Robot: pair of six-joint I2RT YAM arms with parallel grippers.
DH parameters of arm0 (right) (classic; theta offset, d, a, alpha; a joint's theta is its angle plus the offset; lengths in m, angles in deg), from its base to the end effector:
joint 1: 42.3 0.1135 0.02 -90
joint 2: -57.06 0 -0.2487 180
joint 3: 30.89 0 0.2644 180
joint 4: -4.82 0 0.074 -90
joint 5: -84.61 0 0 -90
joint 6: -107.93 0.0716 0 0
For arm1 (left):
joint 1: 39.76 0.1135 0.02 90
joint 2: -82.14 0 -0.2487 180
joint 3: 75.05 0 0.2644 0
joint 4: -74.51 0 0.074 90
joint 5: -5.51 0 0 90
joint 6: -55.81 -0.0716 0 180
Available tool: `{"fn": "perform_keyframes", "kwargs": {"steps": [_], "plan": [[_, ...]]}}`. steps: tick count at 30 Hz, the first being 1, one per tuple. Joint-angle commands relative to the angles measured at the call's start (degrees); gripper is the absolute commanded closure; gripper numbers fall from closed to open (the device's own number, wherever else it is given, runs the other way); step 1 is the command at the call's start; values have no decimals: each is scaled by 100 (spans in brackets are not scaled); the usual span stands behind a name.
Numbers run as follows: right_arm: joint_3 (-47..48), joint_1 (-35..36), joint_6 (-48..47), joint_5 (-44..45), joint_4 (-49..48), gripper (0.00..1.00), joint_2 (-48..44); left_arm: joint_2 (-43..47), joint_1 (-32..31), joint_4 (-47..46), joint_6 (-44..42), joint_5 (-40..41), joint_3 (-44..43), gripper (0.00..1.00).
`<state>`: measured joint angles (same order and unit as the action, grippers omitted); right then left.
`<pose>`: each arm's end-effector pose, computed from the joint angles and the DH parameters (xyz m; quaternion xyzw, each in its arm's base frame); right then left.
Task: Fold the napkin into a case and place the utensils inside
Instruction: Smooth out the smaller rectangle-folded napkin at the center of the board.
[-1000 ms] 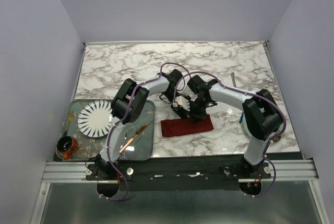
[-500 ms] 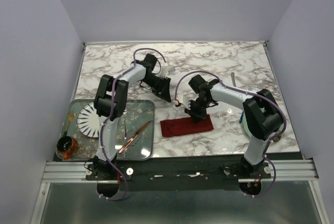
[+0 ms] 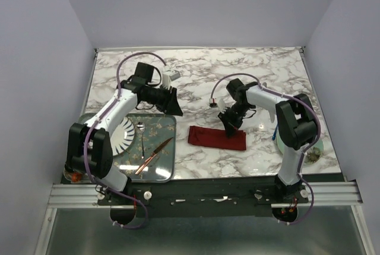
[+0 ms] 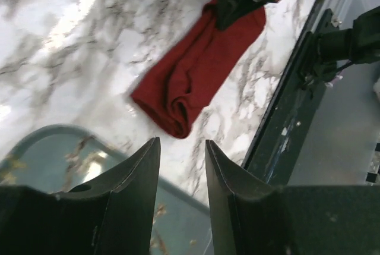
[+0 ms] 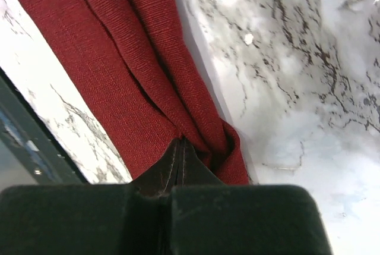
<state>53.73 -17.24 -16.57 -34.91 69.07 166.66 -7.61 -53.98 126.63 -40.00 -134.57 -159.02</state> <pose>0.2975 0.1781 0.0998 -0.4818 0.8384 0.2534 0.0274 0.3216 -0.1382 0.2340 0.2667 0.8371 -0.4240 0.2200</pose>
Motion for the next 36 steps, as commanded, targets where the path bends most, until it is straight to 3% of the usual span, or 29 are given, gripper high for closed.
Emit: {"fn": "perform_keyframes", "kwargs": {"steps": [1, 5, 10, 13, 18, 26, 29, 32, 33, 36], "plan": [[205, -106, 488, 140, 378, 99, 527, 107, -730, -1305, 1150, -397, 755, 53], [522, -185, 593, -28, 617, 99, 729, 72, -1275, -2710, 2379, -423, 1283, 52], [803, -221, 559, 60, 740, 99, 878, -472, -1899, -3328, 3110, -581, 1275, 52], [917, -230, 532, 130, 784, 99, 949, -867, -1953, -3873, 3787, -713, 1363, 53], [1067, -247, 506, 210, 767, 99, 1063, -1700, -1874, -4295, 3990, -748, 1144, 54], [1208, -291, 427, 377, 758, 99, 1090, -2854, -1540, -3979, 3841, -652, 924, 57], [1357, -396, 453, 175, 828, 90, 792, -2995, -1470, -3909, 3762, -643, 871, 57], [1533, -536, 444, -264, 1056, 69, 354, -3153, -1435, -3628, 3648, -564, 722, 58], [1542, -572, 470, -387, 1091, 54, 230, -3214, -1435, -3480, 3630, -520, 687, 59], [1437, -625, 435, -1116, 1355, 42, -184, -3285, -1417, -3330, 3534, -432, 581, 60]]}}
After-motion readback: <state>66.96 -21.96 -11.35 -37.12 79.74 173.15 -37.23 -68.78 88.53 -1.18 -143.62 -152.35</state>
